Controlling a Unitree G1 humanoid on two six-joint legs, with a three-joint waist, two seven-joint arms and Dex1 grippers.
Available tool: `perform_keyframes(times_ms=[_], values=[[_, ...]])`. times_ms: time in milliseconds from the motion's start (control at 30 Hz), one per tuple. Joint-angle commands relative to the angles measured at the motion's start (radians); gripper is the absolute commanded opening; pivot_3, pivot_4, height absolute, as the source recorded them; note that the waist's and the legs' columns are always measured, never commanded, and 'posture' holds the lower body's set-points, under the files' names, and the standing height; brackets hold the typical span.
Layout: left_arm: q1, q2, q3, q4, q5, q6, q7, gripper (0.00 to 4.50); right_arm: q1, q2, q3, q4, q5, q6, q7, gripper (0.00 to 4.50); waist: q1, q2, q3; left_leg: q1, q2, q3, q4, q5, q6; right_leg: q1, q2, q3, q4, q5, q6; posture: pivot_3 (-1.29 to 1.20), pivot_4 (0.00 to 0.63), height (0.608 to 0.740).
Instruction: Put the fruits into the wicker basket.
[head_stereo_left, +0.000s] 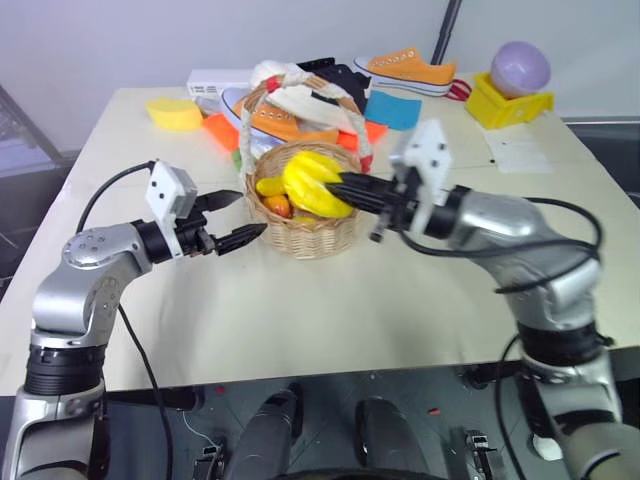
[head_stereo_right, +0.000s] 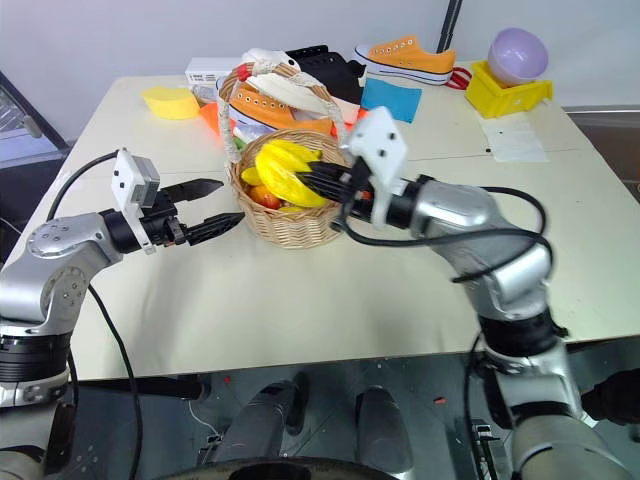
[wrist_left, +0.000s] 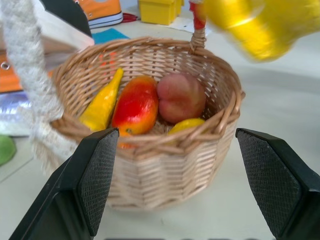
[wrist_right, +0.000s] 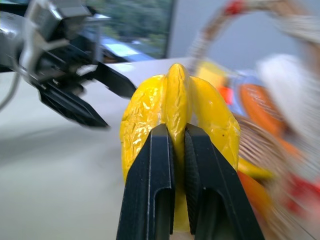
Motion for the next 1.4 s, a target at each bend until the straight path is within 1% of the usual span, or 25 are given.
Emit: perform_keyframes(times_ms=[33,67,133,167,300,400,467,533,567,767,800,900,967,1000,1033,1133,1167,1233,1400], values=[[0.019,-0.004,0.052,-0.068,-0.035,-0.022,0.017,4.03,-0.086,0.081,0.067,0.148,-0.117,-0.075,-0.059,0.87,0.000,0.000,0.000,0.000,0.000,0.000,0.000,0.000,0.000,0.000,0.001,0.000,0.000,0.001,0.001,0.00,0.150,0.740],[0.027,-0.004,0.054,-0.079,-0.038,-0.020,0.022,4.03,-0.090,0.090,0.072,0.160,-0.137,-0.089,-0.060,1.21,0.005,0.000,0.000,0.000,0.000,0.000,0.000,0.000,0.000,0.000,0.002,0.000,0.000,0.001,0.001,0.00,0.150,0.740],[0.045,-0.004,0.059,-0.103,-0.047,-0.014,0.033,4.03,-0.085,0.095,0.070,0.154,-0.166,-0.113,-0.068,2.21,0.012,0.000,0.000,0.000,0.000,-0.001,0.000,0.000,-0.001,0.000,0.004,0.000,0.001,0.001,0.001,0.00,0.150,0.740],[0.054,-0.004,0.062,-0.115,-0.051,-0.012,0.040,4.03,-0.077,0.087,0.068,0.136,-0.174,-0.122,-0.061,2.60,0.011,0.000,0.000,0.000,0.000,-0.001,0.000,0.000,-0.001,0.000,0.004,0.000,0.001,0.001,0.001,0.00,0.150,0.740],[0.079,-0.004,0.067,-0.149,-0.065,-0.005,0.063,4.03,0.000,0.016,0.009,-0.008,-0.107,-0.119,0.027,2.60,0.009,0.000,0.000,0.000,0.000,0.000,0.000,0.000,-0.001,0.000,0.004,0.000,0.001,0.002,0.001,0.00,0.150,0.740],[0.087,-0.005,0.067,-0.161,-0.074,-0.003,0.074,4.03,0.088,-0.070,-0.074,-0.125,-0.027,-0.079,0.096,2.60,0.009,0.000,0.000,0.000,0.001,0.000,0.000,0.000,-0.001,0.000,0.004,0.000,0.001,0.002,0.000,0.00,0.150,0.740],[0.084,-0.011,0.059,-0.165,-0.077,-0.002,0.079,4.03,0.126,-0.108,-0.121,-0.136,-0.020,-0.047,0.082,2.60,0.006,0.000,0.000,0.000,0.001,0.000,0.000,0.000,-0.001,0.000,0.004,0.000,0.001,0.001,0.000,0.00,0.150,0.740],[0.073,-0.021,0.048,-0.160,-0.080,-0.003,0.080,4.03,0.136,-0.119,-0.145,-0.110,-0.032,-0.032,0.053,2.60,0.004,0.000,0.000,0.001,0.003,0.000,0.000,0.000,-0.001,0.000,0.004,0.001,0.001,0.000,-0.003,0.00,0.150,0.740],[0.070,-0.024,0.046,-0.160,-0.082,-0.003,0.080,4.03,0.137,-0.119,-0.148,-0.103,-0.036,-0.029,0.044,2.60,0.003,0.000,0.000,0.001,0.004,0.001,0.000,0.000,-0.001,0.000,0.004,0.001,0.001,0.000,-0.004,0.00,0.150,0.740],[0.020,-0.056,0.011,-0.132,-0.081,-0.007,0.083,4.03,0.054,-0.037,-0.110,0.104,-0.150,-0.114,-0.050,2.60,0.003,0.000,0.000,0.001,0.006,0.002,0.000,0.000,-0.001,0.000,0.006,0.002,0.001,0.001,-0.005,0.00,0.150,0.740],[0.014,-0.061,0.005,-0.132,-0.082,-0.006,0.084,4.03,0.027,-0.013,-0.099,0.167,-0.174,-0.144,-0.061,2.60,0.002,0.000,0.000,0.000,0.006,0.003,0.000,0.001,-0.001,0.001,0.006,0.002,0.001,0.001,-0.005,0.00,0.150,0.740],[0.010,-0.068,-0.003,-0.142,-0.084,-0.002,0.087,4.03,-0.019,0.034,-0.083,0.277,-0.210,-0.204,-0.069,2.60,0.003,0.000,0.000,0.001,0.006,0.003,-0.001,0.002,0.000,0.001,0.008,0.002,0.001,0.003,-0.002,0.00,0.150,0.740],[0.013,-0.067,-0.005,-0.150,-0.086,0.000,0.091,4.03,-0.031,0.051,-0.085,0.303,-0.212,-0.222,-0.059,2.60,0.003,0.000,0.000,0.001,0.006,0.003,-0.001,0.002,0.000,0.001,0.008,0.003,0.001,0.003,-0.001,0.00,0.150,0.740],[0.015,-0.066,-0.004,-0.154,-0.088,0.000,0.092,4.03,-0.032,0.058,-0.091,0.307,-0.209,-0.225,-0.058,2.05,0.005,0.000,0.000,0.000,0.006,0.003,-0.001,0.002,0.000,0.001,0.008,0.003,0.001,0.003,-0.001,0.00,0.150,0.740],[0.018,-0.065,-0.003,-0.158,-0.091,0.001,0.095,4.03,-0.031,0.064,-0.101,0.304,-0.200,-0.219,-0.055,1.71,0.006,0.000,0.000,0.000,0.005,0.003,-0.001,0.002,0.000,0.000,0.008,0.003,0.001,0.003,-0.001,0.00,0.150,0.740],[0.029,-0.063,-0.002,-0.170,-0.093,0.003,0.099,4.03,-0.017,0.059,-0.120,0.275,-0.195,-0.205,-0.058,0.25,0.005,0.000,0.000,0.001,0.005,0.003,-0.001,0.002,0.000,0.000,0.008,0.003,0.001,0.003,-0.001,0.00,0.150,0.740],[0.032,-0.063,-0.002,-0.173,-0.093,0.003,0.100,4.03,-0.010,0.055,-0.128,0.261,-0.198,-0.202,-0.066,0.05,0.005,0.000,0.000,0.001,0.005,0.003,-0.001,0.002,0.000,0.000,0.008,0.003,0.001,0.003,-0.001,0.00,0.150,0.740],[0.035,-0.063,-0.002,-0.177,-0.095,0.003,0.101,4.03,0.006,0.047,-0.152,0.232,-0.197,-0.189,-0.087,0.05,0.005,0.000,0.000,0.001,0.005,0.003,-0.001,0.001,-0.001,0.000,0.008,0.003,0.002,0.003,-0.002,0.00,0.150,0.740],[0.012,-0.070,-0.024,-0.153,-0.087,-0.008,0.094,4.03,0.094,-0.013,-0.324,0.124,-0.161,-0.153,-0.151,0.05,0.015,0.000,0.000,0.000,0.005,0.003,-0.001,0.001,-0.002,-0.001,0.007,0.003,0.001,0.003,-0.002,0.00,0.150,0.740]])
